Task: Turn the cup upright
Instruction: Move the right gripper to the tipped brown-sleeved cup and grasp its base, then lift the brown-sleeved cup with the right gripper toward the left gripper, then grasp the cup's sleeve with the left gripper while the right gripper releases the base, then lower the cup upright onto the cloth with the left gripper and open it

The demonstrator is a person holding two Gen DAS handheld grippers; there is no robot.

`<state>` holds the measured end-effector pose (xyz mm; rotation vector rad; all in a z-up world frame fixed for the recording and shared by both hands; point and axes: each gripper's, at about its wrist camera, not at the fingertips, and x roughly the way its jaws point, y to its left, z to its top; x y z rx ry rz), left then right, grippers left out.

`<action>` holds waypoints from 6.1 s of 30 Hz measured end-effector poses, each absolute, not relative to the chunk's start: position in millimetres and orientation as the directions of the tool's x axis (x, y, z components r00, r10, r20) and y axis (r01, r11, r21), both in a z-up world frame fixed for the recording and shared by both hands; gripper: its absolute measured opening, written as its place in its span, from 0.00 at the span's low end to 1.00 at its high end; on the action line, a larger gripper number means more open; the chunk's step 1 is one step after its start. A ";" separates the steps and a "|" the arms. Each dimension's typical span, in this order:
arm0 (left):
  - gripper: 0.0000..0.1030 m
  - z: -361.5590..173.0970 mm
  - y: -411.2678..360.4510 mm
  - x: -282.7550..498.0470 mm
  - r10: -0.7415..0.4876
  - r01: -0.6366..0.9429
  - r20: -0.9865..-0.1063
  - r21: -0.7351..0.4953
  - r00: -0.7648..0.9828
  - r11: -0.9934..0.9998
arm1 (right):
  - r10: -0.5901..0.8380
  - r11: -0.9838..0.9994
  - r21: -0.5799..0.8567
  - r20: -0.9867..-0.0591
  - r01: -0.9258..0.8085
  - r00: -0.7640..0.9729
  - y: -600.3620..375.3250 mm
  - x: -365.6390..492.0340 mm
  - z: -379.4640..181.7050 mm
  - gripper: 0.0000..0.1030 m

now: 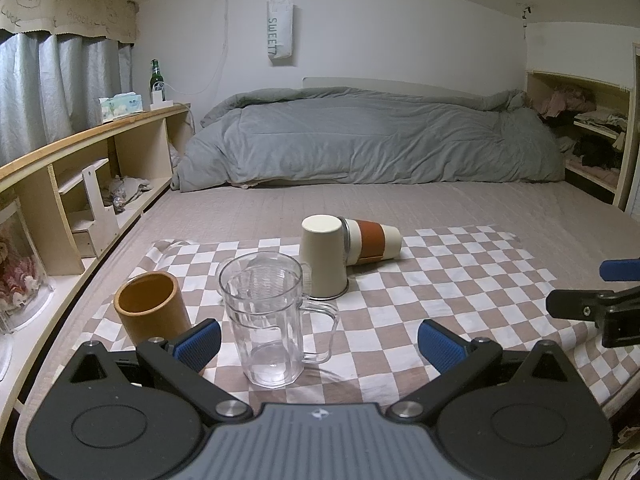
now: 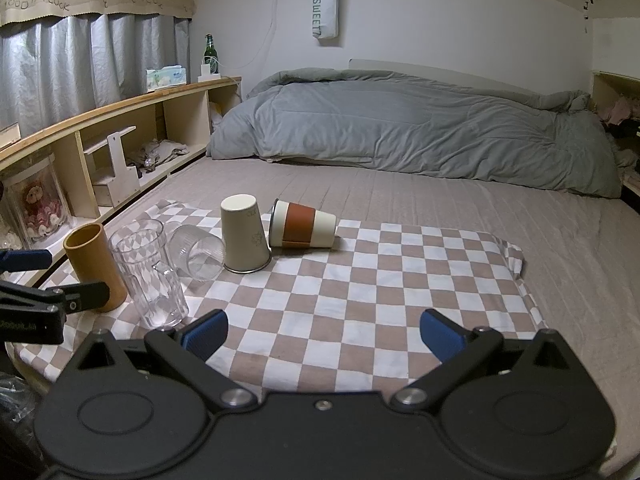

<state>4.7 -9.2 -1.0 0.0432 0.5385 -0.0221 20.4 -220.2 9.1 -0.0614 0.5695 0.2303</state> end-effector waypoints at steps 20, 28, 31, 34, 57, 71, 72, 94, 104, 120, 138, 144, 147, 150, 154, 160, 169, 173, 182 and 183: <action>1.00 -18.2 -13.2 49.9 -0.072 0.082 -0.544 -0.007 0.836 0.997 | 0.258 0.960 0.046 -0.523 -0.275 0.813 -213.7 137.3 -1.8 1.00; 1.00 -29.9 -13.7 64.6 -0.116 0.130 -0.575 -0.016 0.810 0.991 | 0.352 0.863 -0.149 -0.506 -0.482 0.787 -186.1 222.2 -17.5 1.00; 1.00 -33.4 -8.9 70.5 -0.121 0.130 -0.588 -0.027 0.800 0.991 | 0.369 0.772 -0.277 -0.537 -0.571 0.759 -170.4 244.4 -31.6 1.00; 1.00 -36.0 -3.5 76.5 -0.132 0.128 -0.602 -0.049 0.788 0.991 | 0.364 0.677 -0.383 -0.567 -0.628 0.739 -152.2 262.0 -48.2 1.00; 1.00 -42.6 20.8 86.5 -0.167 0.127 -0.643 -0.109 0.747 0.986 | 0.298 0.441 -0.410 -0.772 -0.798 0.562 -101.5 357.7 -111.7 0.82; 1.00 -28.4 5.4 63.3 -0.193 0.156 -0.599 -0.114 0.777 0.981 | 0.259 0.746 -0.163 -0.822 -0.645 0.507 -133.0 288.3 -83.1 0.66; 1.00 -27.3 3.1 61.4 -0.197 0.160 -0.595 -0.116 0.779 0.980 | 0.266 0.761 -0.140 -0.823 -0.633 0.501 -135.6 280.7 -81.7 0.66; 0.95 -22.7 -36.3 77.6 -0.322 0.129 -0.560 -0.357 0.763 0.925 | 0.361 0.907 0.155 -0.765 -0.391 0.534 -189.1 154.1 -99.8 0.66; 0.85 -81.0 -42.9 148.9 -0.411 -0.152 -0.684 -0.604 0.603 0.783 | 0.369 0.885 0.085 -0.728 -0.457 0.578 -186.0 147.3 -103.0 0.65; 0.77 -121.7 -51.0 196.9 -0.365 -0.295 -0.732 -0.602 0.575 0.742 | 0.407 0.838 0.020 -0.688 -0.545 0.601 -194.2 132.4 -109.2 0.65; 0.75 -71.3 -63.9 165.0 -0.293 0.029 -0.616 -0.402 0.731 0.915 | 0.425 0.794 -0.088 -0.627 -0.602 0.652 -186.8 131.0 -98.1 0.61; 0.75 -64.8 -64.1 154.3 -0.200 0.062 -0.621 -0.236 0.758 0.970 | 0.482 0.758 -0.113 -0.567 -0.643 0.668 -166.2 134.8 -107.4 0.61; 0.74 -67.6 -61.1 154.2 -0.203 0.082 -0.642 -0.213 0.739 0.974 | 0.497 0.746 -0.099 -0.577 -0.659 0.649 -160.1 138.9 -113.4 0.60; 0.74 -69.4 -61.6 151.4 -0.215 0.106 -0.654 -0.202 0.726 0.974 | 0.500 0.737 -0.089 -0.596 -0.671 0.628 -158.8 138.0 -115.5 0.60; 0.74 -70.5 -69.3 148.9 -0.212 0.141 -0.652 -0.160 0.728 0.977 | 0.503 0.740 -0.049 -0.621 -0.670 0.601 -168.4 136.8 -110.7 0.65; 0.74 -70.5 -78.7 144.9 -0.200 0.171 -0.656 -0.109 0.728 0.979 | 0.532 0.727 -0.009 -0.626 -0.687 0.571 -182.7 134.0 -108.3 0.55; 0.75 -68.0 -69.3 138.3 -0.157 0.119 -0.667 -0.103 0.728 0.988 | 0.535 0.709 -0.070 -0.595 -0.702 0.599 -168.9 128.4 -118.7 0.51; 0.78 -66.4 -61.1 137.1 -0.149 0.094 -0.670 -0.118 0.727 0.989 | 0.551 0.702 -0.054 -0.590 -0.710 0.590 -159.0 132.0 -119.9 0.51; 0.90 -65.3 -56.5 133.6 -0.171 0.085 -0.680 -0.158 0.713 0.984 | 0.570 0.712 0.011 -0.592 -0.702 0.569 -154.1 139.3 -118.1 0.52; 0.90 -64.6 -56.1 132.7 -0.172 0.084 -0.679 -0.160 0.714 0.983 | 0.567 0.714 0.012 -0.596 -0.700 0.569 -154.4 139.2 -117.2 0.52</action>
